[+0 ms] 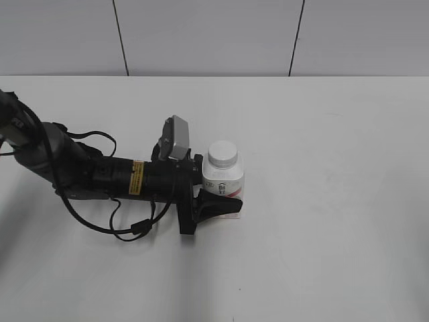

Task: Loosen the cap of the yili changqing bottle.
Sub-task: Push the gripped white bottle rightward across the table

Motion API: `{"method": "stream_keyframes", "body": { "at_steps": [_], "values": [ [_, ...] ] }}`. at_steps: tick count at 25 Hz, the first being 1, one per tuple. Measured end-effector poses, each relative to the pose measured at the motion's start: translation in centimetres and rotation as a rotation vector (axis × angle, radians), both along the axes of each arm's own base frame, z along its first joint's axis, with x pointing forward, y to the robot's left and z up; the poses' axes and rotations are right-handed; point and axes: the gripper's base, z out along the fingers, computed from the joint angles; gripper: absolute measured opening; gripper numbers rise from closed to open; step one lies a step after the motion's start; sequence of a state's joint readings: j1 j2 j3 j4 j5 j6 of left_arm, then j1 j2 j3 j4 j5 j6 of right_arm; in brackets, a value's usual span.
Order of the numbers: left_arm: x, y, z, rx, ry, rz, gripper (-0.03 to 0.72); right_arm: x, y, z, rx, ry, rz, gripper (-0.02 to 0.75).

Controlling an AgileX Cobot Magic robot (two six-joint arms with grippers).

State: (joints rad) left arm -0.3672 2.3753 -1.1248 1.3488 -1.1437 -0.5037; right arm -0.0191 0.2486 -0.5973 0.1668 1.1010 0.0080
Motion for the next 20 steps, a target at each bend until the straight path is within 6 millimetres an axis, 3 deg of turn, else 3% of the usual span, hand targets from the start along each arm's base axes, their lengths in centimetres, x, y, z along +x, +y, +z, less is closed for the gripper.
{"method": "stream_keyframes", "body": {
  "at_steps": [9, 11, 14, 20],
  "values": [
    [0.0, 0.0, 0.1, 0.010, -0.006, -0.003, 0.421, 9.5, 0.9, 3.7, 0.134, 0.390, 0.035, 0.546],
    [0.0, 0.0, 0.1, 0.011, -0.007, -0.002, 0.421, 12.3, 1.0, 3.7, 0.158, 0.458, 0.038, 0.546],
    [0.0, 0.0, 0.1, 0.012, -0.007, -0.003, 0.421, 14.9, 1.3, 3.4, 0.179, 0.517, 0.048, 0.546],
    [0.1, 0.0, 0.4, 0.020, -0.018, -0.002, 0.421, 17.6, 3.9, 1.5, 0.158, 0.606, 0.140, 0.546]
  ]
}}
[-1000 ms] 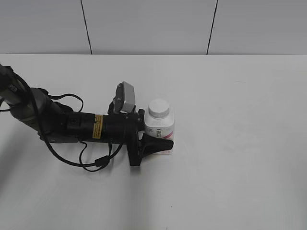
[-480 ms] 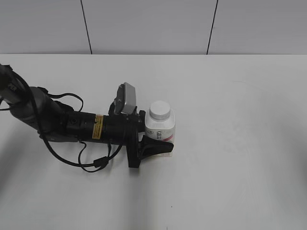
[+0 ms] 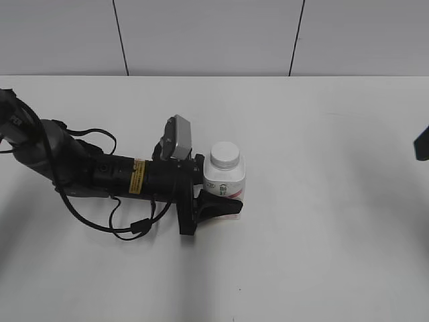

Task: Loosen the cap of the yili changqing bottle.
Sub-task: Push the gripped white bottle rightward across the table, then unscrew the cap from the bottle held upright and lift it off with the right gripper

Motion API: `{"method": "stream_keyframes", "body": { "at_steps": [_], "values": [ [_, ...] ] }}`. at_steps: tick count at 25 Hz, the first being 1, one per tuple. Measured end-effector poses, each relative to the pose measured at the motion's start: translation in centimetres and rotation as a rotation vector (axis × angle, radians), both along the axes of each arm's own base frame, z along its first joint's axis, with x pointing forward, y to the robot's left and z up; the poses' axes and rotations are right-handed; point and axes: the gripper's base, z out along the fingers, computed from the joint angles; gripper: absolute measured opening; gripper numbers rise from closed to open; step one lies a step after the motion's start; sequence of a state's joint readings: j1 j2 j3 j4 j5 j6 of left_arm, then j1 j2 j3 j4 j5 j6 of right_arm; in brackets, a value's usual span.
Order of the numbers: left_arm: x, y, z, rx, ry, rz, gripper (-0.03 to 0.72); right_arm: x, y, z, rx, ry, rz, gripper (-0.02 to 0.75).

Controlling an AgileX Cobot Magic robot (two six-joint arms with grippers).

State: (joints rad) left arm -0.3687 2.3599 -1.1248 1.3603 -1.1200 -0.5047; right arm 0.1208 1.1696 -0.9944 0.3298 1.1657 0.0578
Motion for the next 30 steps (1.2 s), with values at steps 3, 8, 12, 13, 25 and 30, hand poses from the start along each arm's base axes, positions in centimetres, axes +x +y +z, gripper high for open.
{"method": "stream_keyframes", "body": {
  "at_steps": [3, 8, 12, 13, 25, 30],
  "values": [
    [0.1, 0.0, 0.2, 0.014, -0.011, 0.001, 0.421, 1.0, 1.7, -1.1, 0.004, 0.025, 0.037, 0.546],
    [0.1, 0.0, 0.2, 0.016, -0.013, -0.002, 0.421, 2.6, 4.4, -3.0, 0.024, 0.093, 0.087, 0.546],
    [0.0, 0.0, 0.2, 0.016, -0.013, -0.002, 0.421, 3.7, 6.1, -2.1, 0.093, 0.075, 0.097, 0.549],
    [0.0, 0.0, 0.2, 0.016, -0.013, -0.002, 0.421, 3.7, 6.4, -1.7, 0.100, 0.062, 0.104, 0.554],
    [0.0, 0.0, 0.3, 0.012, -0.012, -0.005, 0.421, 4.8, 7.8, -1.7, 0.172, 0.116, 0.050, 0.586],
    [0.0, 0.0, 0.3, 0.010, -0.012, -0.005, 0.421, 6.2, 9.6, -3.1, 0.141, 0.164, 0.075, 0.586]
  ]
}}
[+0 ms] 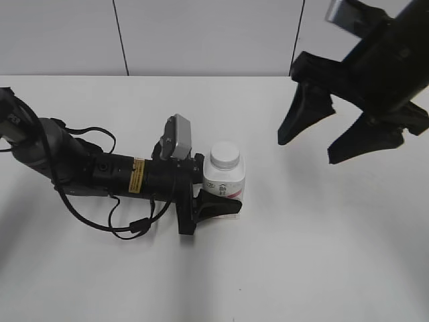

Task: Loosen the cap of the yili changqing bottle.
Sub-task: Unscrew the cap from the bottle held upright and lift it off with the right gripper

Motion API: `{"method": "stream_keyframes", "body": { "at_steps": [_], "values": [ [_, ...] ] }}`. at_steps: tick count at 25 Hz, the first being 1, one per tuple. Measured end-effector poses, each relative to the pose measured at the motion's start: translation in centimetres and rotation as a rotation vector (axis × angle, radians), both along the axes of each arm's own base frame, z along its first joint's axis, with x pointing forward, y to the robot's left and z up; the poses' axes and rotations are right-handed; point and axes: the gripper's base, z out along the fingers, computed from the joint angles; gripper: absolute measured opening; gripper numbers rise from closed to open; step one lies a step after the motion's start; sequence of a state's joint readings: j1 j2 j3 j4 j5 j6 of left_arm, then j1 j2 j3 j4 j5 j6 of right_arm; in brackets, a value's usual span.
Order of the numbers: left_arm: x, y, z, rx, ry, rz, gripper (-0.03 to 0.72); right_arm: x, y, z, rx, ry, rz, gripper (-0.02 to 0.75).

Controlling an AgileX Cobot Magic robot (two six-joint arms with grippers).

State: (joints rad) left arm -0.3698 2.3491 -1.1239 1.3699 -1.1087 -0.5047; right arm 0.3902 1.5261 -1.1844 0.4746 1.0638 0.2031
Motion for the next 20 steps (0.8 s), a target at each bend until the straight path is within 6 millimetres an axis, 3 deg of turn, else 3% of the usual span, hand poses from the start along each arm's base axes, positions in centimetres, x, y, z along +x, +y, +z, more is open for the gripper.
{"method": "stream_keyframes", "body": {
  "at_steps": [12, 20],
  "values": [
    [0.1, 0.0, 0.0, -0.002, 0.002, 0.014, 0.421, 3.6, 6.4, -1.3, -0.067, 0.033, 0.070, 0.587],
    [0.1, 0.0, 0.0, -0.002, 0.002, 0.017, 0.421, 5.5, 8.2, -3.4, -0.117, 0.065, 0.071, 0.587]
  ]
}}
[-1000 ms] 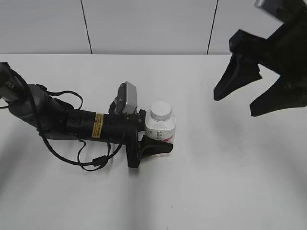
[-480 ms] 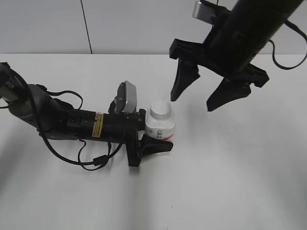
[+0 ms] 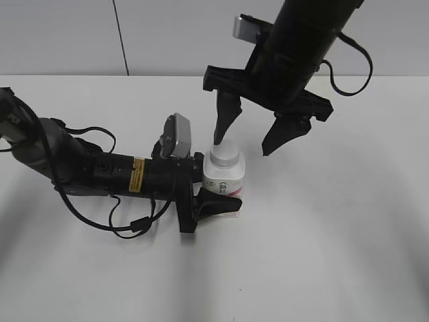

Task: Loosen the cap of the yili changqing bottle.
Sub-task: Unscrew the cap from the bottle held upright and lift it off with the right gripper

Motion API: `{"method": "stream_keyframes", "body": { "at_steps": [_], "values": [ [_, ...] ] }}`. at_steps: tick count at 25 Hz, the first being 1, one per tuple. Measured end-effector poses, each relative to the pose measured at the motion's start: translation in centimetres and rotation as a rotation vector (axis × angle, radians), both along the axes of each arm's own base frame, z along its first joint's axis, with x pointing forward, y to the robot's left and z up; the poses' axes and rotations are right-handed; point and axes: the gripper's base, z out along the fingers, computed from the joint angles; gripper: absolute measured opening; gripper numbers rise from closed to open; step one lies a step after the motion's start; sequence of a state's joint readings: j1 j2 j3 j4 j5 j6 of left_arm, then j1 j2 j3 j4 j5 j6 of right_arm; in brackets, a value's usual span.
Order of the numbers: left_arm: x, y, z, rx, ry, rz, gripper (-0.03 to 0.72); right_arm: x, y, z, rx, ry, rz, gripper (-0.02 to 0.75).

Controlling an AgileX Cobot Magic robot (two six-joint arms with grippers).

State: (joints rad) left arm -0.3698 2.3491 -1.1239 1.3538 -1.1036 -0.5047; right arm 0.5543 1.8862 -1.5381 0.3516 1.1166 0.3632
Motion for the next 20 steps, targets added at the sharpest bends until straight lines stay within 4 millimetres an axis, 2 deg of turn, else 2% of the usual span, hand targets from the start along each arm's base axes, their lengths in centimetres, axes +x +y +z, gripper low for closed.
{"method": "stream_keyframes", "body": {
  "at_steps": [4, 11, 20],
  "values": [
    [0.0, 0.0, 0.0, -0.001, 0.000, 0.002, 0.421, 0.4, 0.2, -1.3, -0.023, 0.029, -0.008, 0.587],
    [0.0, 0.0, 0.0, 0.000, 0.001, 0.005, 0.421, 1.8, 1.2, -1.6, -0.015, 0.006, -0.009, 0.587],
    [0.1, 0.0, 0.0, 0.001, 0.001, 0.008, 0.421, 1.6, 2.2, -3.2, -0.050, 0.022, 0.024, 0.587]
  ]
}}
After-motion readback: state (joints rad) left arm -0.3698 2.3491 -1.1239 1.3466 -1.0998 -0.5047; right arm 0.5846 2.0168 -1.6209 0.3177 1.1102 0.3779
